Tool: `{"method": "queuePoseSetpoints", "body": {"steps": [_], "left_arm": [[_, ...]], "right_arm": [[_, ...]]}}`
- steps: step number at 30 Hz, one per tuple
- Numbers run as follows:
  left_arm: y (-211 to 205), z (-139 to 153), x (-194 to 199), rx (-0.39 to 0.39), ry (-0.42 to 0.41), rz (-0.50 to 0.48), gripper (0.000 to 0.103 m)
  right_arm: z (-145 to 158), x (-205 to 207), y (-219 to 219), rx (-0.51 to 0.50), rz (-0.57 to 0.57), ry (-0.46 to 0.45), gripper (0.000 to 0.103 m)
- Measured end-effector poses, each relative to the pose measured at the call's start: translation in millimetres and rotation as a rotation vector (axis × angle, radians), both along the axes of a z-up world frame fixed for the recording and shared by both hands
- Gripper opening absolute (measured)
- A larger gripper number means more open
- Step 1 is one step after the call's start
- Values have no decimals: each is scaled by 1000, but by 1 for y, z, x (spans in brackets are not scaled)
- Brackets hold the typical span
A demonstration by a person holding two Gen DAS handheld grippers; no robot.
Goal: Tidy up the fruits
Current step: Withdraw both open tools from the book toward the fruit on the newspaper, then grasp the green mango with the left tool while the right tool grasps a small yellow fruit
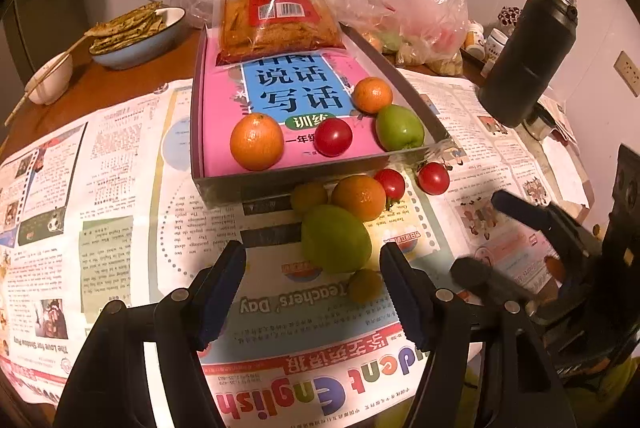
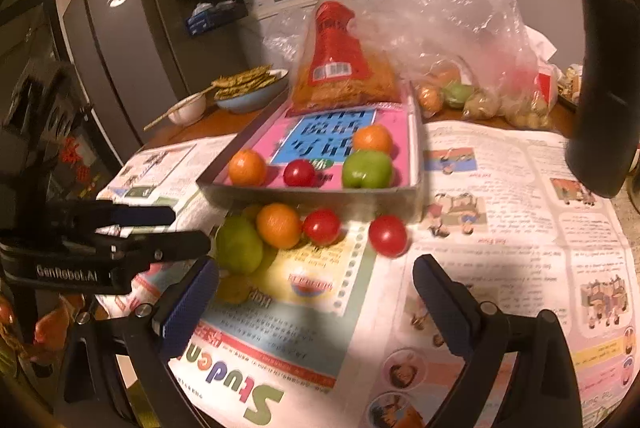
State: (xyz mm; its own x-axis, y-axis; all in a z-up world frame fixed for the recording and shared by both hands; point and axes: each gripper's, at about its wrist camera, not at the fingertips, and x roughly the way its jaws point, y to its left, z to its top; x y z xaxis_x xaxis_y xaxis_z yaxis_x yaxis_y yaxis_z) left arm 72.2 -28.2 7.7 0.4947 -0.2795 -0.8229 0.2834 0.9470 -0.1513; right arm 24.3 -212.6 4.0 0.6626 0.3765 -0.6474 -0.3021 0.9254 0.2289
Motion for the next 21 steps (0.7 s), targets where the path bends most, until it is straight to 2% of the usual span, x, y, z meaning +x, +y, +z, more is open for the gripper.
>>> {"method": "queuePoseSetpoints", "body": {"steps": [21], "left_arm": [[-12, -18, 11, -21, 59, -30, 71]], "right_arm": [[-32, -9, 40, -34, 84, 56, 98]]}}
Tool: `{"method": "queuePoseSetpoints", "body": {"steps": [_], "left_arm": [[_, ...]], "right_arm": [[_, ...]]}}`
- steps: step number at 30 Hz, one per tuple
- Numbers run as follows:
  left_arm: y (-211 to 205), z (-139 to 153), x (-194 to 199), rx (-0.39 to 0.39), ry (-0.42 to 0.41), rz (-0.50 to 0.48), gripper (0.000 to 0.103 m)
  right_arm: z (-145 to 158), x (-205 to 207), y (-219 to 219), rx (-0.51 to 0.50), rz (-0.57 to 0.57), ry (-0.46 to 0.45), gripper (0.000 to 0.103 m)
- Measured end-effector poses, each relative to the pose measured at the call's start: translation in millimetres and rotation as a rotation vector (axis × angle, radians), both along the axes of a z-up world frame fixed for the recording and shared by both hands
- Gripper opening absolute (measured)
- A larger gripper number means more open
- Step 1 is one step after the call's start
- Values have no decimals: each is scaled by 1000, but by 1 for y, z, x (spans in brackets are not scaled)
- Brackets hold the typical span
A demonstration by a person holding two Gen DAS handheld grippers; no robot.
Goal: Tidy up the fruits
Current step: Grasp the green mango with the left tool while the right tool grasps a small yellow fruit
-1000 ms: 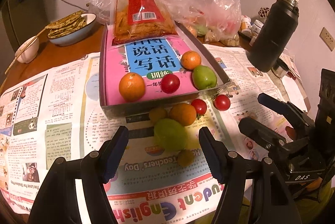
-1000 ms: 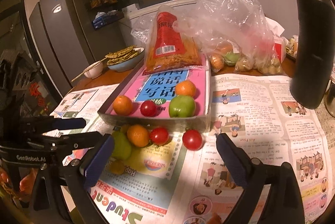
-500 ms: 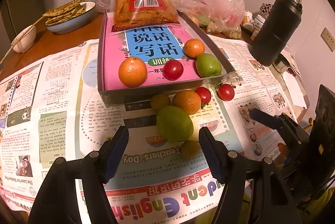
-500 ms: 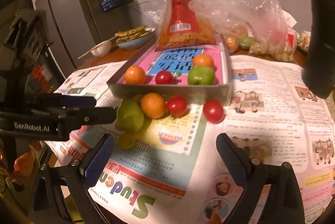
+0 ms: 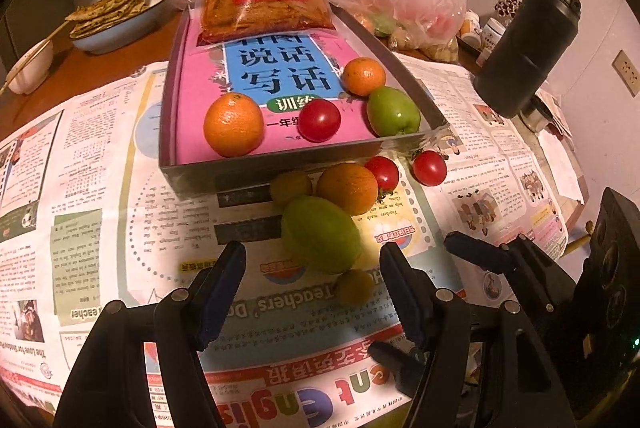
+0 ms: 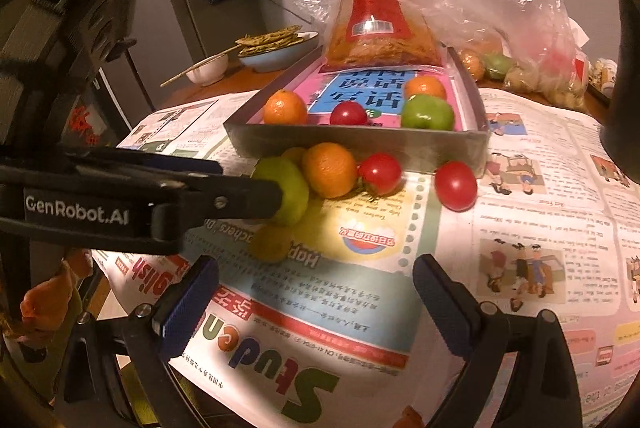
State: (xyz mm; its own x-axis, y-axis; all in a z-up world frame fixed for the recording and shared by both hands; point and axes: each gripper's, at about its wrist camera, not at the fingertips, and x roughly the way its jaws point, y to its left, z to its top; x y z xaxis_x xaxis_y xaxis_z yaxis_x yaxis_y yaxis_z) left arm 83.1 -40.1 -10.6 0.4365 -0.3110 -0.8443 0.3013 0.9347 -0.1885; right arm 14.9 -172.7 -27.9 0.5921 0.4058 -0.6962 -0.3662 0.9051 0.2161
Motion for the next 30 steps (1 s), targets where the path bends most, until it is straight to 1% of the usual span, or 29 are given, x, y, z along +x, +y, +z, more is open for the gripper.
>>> {"method": "queuePoseSetpoints", "body": {"steps": [8, 9, 10, 13, 16, 22, 24, 25, 27, 29, 30], "left_arm": [[-7, -9, 8, -14, 32, -14, 71], [-8, -10, 9, -14, 37, -14, 69], [-8, -11, 10, -13, 39, -12, 64], [-8, -14, 14, -22, 54, -10, 56], [-8, -18, 17, -33, 63, -13, 49], [-10, -21, 21, -45, 70, -18, 49], [-8, -21, 22, -47, 68, -20, 49], [-8, -21, 22, -51, 69, -22, 49], [-7, -22, 23, -56, 70, -24, 49], [-7, -22, 22, -56, 69, -27, 49], [-7, -22, 23, -57, 69, -28, 49]], "right_arm": [[-4, 3, -1, 12, 2, 11, 98], [-4, 4, -1, 12, 3, 14, 97], [-4, 4, -1, 12, 4, 13, 96], [-4, 3, 1, 8, 11, 7, 92], [-5, 3, 2, 5, 12, 4, 87], [-6, 4, 13, -11, 43, -7, 73], [-6, 4, 19, -25, 55, -14, 65], [-6, 4, 22, -34, 64, -19, 64], [-6, 3, 28, -48, 76, -29, 54], [-7, 3, 33, -61, 83, -38, 50], [-7, 3, 35, -65, 86, -42, 46]]}}
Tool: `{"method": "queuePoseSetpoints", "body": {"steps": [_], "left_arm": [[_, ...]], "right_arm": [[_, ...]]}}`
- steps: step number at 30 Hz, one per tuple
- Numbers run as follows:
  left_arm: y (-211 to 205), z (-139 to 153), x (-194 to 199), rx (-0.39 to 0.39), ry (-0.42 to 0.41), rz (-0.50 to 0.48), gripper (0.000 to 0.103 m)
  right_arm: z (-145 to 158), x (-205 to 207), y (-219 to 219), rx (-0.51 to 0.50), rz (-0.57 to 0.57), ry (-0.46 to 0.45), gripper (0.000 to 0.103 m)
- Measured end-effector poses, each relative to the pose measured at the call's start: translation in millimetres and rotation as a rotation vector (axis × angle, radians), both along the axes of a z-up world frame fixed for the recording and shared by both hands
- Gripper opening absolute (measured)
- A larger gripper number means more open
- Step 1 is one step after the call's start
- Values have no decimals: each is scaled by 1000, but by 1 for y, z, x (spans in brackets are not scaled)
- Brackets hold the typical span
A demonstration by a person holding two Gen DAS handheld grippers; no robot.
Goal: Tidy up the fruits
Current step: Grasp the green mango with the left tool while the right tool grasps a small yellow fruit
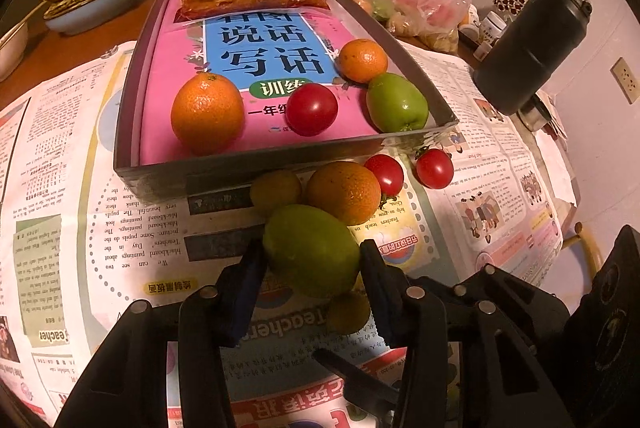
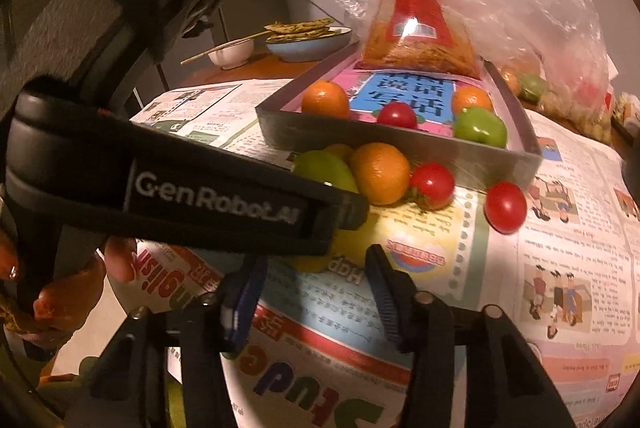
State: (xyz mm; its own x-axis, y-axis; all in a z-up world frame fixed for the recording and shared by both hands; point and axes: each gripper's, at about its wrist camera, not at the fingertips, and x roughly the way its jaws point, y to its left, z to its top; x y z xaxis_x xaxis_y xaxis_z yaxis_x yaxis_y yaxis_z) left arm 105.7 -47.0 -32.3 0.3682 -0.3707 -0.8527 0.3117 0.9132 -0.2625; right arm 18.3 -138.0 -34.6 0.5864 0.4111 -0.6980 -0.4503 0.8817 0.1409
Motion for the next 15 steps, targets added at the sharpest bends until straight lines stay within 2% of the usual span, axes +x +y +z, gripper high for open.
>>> {"method": "queuePoseSetpoints", "body": {"steps": [6, 15], "left_arm": [[0, 0, 0, -1, 1, 1, 49], [-1, 1, -1, 8, 0, 3, 49]], "right_arm": [[-2, 0, 6, -18, 13, -28, 26], [-2, -3, -17, -15, -22, -22, 25]]}}
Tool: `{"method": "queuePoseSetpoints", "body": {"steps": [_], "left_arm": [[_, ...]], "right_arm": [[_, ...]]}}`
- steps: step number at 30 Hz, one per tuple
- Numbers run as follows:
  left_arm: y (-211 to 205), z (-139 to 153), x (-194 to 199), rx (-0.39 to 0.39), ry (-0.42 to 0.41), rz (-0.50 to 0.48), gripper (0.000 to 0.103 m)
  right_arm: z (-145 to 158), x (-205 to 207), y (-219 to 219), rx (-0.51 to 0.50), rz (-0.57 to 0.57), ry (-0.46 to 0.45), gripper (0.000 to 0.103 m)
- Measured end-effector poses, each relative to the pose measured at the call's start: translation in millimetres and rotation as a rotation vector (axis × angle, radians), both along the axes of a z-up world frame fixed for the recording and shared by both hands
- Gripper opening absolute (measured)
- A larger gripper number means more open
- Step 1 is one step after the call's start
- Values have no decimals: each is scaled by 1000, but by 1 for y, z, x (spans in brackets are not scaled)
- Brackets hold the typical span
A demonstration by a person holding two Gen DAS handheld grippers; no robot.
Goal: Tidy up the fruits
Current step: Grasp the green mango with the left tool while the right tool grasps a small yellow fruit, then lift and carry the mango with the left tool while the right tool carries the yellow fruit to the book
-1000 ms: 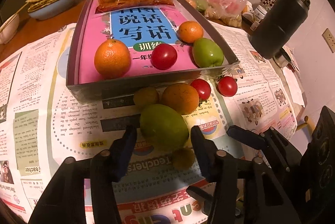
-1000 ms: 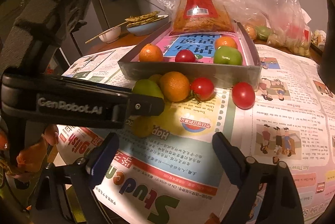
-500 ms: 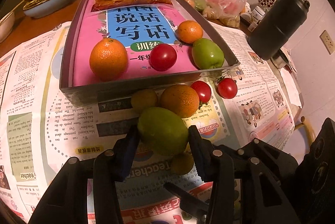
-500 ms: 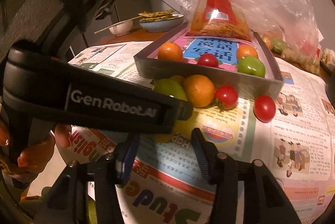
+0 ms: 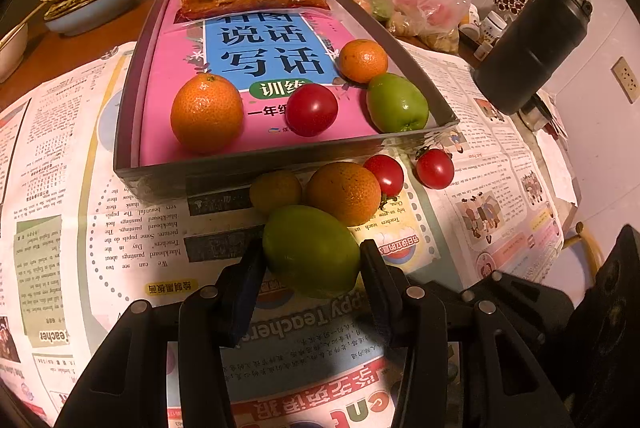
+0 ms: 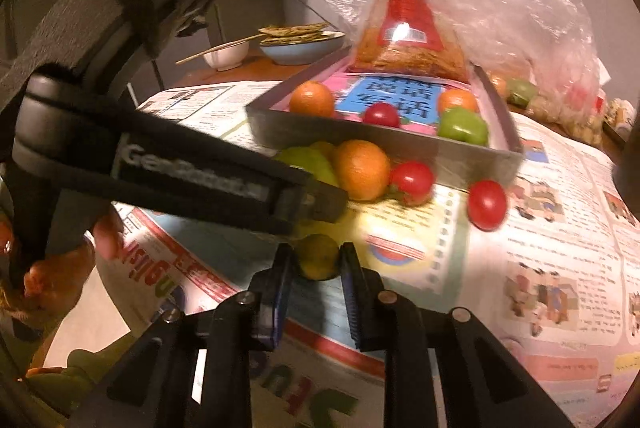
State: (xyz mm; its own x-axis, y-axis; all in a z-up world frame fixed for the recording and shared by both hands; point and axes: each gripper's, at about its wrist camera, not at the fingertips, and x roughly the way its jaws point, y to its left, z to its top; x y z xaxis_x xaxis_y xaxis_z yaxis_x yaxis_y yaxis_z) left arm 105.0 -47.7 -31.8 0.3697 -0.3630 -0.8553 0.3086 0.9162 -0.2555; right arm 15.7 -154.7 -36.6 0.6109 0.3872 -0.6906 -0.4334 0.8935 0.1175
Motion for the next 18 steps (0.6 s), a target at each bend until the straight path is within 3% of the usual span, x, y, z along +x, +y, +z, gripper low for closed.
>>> {"method": "queuePoseSetpoints", "body": {"steps": [8, 18], "left_arm": [[-5, 0, 1, 22, -4, 5, 50], [-9, -1, 2, 48, -19, 6, 49]], "right_arm": [[1, 13, -40, 37, -120, 26, 25], [1, 12, -46, 71, -122, 31, 25]]}}
